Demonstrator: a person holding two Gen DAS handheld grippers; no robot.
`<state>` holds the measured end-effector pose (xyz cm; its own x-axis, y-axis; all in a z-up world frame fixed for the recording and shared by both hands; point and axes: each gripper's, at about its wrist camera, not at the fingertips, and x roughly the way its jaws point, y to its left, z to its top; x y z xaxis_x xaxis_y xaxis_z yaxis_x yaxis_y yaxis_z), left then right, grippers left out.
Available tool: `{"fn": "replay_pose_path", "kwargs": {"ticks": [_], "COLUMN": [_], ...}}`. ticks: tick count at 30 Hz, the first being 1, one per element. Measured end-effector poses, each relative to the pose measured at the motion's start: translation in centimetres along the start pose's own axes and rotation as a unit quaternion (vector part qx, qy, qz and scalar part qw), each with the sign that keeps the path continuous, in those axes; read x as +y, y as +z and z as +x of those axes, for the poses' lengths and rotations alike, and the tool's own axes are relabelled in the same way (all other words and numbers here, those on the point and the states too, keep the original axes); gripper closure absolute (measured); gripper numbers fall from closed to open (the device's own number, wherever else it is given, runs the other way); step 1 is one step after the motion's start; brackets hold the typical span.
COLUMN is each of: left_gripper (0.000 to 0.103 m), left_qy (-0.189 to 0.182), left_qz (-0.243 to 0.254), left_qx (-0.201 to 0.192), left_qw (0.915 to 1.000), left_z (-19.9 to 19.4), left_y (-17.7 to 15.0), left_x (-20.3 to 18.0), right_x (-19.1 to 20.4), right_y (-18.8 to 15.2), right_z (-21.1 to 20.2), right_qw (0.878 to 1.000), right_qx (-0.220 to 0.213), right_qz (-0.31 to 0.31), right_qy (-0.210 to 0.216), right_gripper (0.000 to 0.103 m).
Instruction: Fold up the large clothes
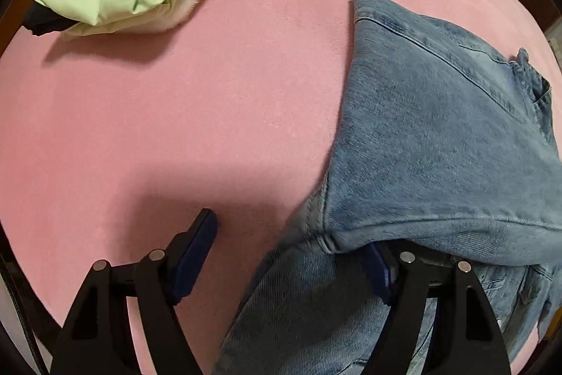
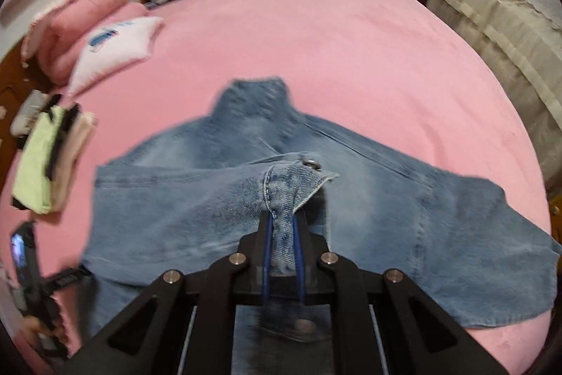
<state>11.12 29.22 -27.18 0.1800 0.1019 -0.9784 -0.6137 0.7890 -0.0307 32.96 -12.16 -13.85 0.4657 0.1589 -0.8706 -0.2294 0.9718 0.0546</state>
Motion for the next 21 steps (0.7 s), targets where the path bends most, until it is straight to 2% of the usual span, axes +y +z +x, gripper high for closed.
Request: {"fn": "replay_pose_path", "kwargs": {"ticks": [4, 5, 6, 8, 10, 11, 14, 15, 18, 20, 21], "left_gripper": [0.029, 0.029, 0.029, 0.031, 0.035, 0.040, 0.064, 0.067, 0.069, 0.069, 0.066], "left_qy": [0.012, 0.008, 0.004, -0.008, -0.018, -0.022, -0.056, -0.059, -0.051, -0.042, -0.030], "left_qz": [0.022, 0.017, 0.010, -0.007, -0.011, -0.010, 0.000, 0.003, 0.021, 0.025, 0.030], "left_qx": [-0.001, 0.002, 0.005, 0.010, 0.012, 0.012, 0.008, 0.007, 0.004, 0.005, 0.006], "left_qw": [0.9997, 0.9998, 0.9999, 0.9999, 0.9997, 0.9996, 0.9984, 0.9982, 0.9985, 0.9988, 0.9991], "left_z": [1.0, 1.1, 1.7, 2.3, 2.2, 2.1, 1.6, 1.6, 1.4, 1.3, 0.8], "left_y": [-0.3, -0.5, -0.3, -0.6, -1.1, -1.3, -2.4, -2.7, -3.5, -3.4, -3.6], "left_x": [-1.1, -0.8, -2.1, -2.1, -1.5, -1.3, -0.1, -0.1, -0.4, -1.5, -1.8], "right_x": [-1.2, -1.2, -1.3, -2.0, -3.0, -3.2, -3.7, -3.9, -4.7, -4.9, -4.6], "right_y": [-2.3, -3.0, -3.9, -5.4, -7.1, -7.6, -7.8, -7.9, -8.3, -8.5, -8.5], "right_z": [2.6, 3.0, 3.8, 5.5, 7.4, 7.7, 8.3, 8.6, 9.0, 8.4, 7.9], "right_qw": [0.999, 0.998, 0.997, 0.993, 0.985, 0.983, 0.975, 0.972, 0.967, 0.969, 0.973], "right_qx": [0.044, 0.050, 0.063, 0.096, 0.133, 0.133, 0.136, 0.140, 0.141, 0.130, 0.124], "right_qz": [0.019, 0.016, 0.017, 0.042, 0.095, 0.117, 0.165, 0.180, 0.209, 0.205, 0.189], "right_qy": [-0.016, -0.025, -0.035, -0.047, -0.048, -0.048, -0.057, -0.058, -0.046, -0.041, -0.046], "right_gripper": [0.093, 0.093, 0.093, 0.093, 0.092, 0.092, 0.091, 0.091, 0.091, 0.090, 0.087]}}
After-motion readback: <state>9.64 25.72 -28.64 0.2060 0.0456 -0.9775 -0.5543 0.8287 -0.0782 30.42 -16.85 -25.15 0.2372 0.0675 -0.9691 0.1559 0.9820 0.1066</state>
